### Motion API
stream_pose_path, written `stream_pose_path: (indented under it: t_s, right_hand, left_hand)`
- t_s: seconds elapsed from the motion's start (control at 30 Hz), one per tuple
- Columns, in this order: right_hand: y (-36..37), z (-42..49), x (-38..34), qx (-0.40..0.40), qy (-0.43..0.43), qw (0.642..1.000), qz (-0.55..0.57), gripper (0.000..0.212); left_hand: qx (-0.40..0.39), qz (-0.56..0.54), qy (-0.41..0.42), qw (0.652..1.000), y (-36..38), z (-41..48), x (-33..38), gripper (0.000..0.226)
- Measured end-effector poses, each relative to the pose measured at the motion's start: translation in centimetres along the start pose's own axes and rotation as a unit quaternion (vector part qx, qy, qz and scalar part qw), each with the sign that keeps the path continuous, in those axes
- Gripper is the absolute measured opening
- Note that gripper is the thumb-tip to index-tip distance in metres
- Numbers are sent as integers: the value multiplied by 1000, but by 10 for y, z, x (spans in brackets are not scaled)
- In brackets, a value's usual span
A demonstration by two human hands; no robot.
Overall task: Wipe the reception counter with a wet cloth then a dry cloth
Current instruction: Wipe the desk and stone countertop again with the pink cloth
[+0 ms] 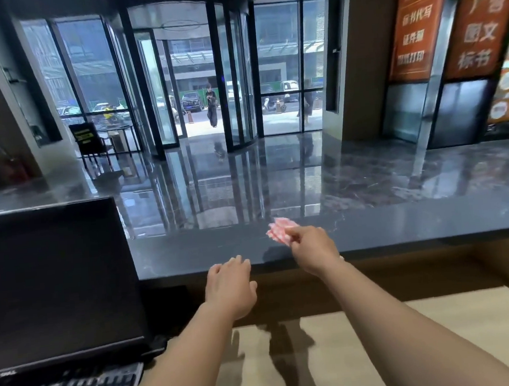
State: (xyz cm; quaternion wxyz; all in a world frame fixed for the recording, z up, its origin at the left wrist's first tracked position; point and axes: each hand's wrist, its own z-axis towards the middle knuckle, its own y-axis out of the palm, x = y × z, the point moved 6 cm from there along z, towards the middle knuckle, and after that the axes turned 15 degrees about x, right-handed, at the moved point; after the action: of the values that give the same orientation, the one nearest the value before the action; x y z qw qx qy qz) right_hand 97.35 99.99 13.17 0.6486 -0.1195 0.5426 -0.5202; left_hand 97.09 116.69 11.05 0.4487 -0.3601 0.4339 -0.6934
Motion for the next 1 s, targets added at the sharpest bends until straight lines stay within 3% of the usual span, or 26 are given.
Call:
stream_pose_path:
  t_s: [0.13,0.27,0.37,0.7,0.83,1.0]
  right_hand:
    - [45,10,-35,-21,-68,997,-15,34]
    - [107,10,-60,-162,-197,955,-150,43]
    - [129,28,-48,-200,-212,939,-183,53]
    - [81,115,71,-164,-68,952,-249,57]
    - [52,130,119,-139,4,952,-272,58]
    - [60,126,112,-135,63,951,-272,58]
  left_hand:
    - [3,-23,-4,1000,5,12,-12,51]
    - [-17,-28,-16,999,12,22,-26,34]
    - [-31,-8,-36,999,18,26,-32,31]
    - [-65,83,-32,994,19,33,-30,46]
    - [-57,60,-41,996,20,28,-33,53]
    - [-33,-9,-50,998,23,22,-36,59]
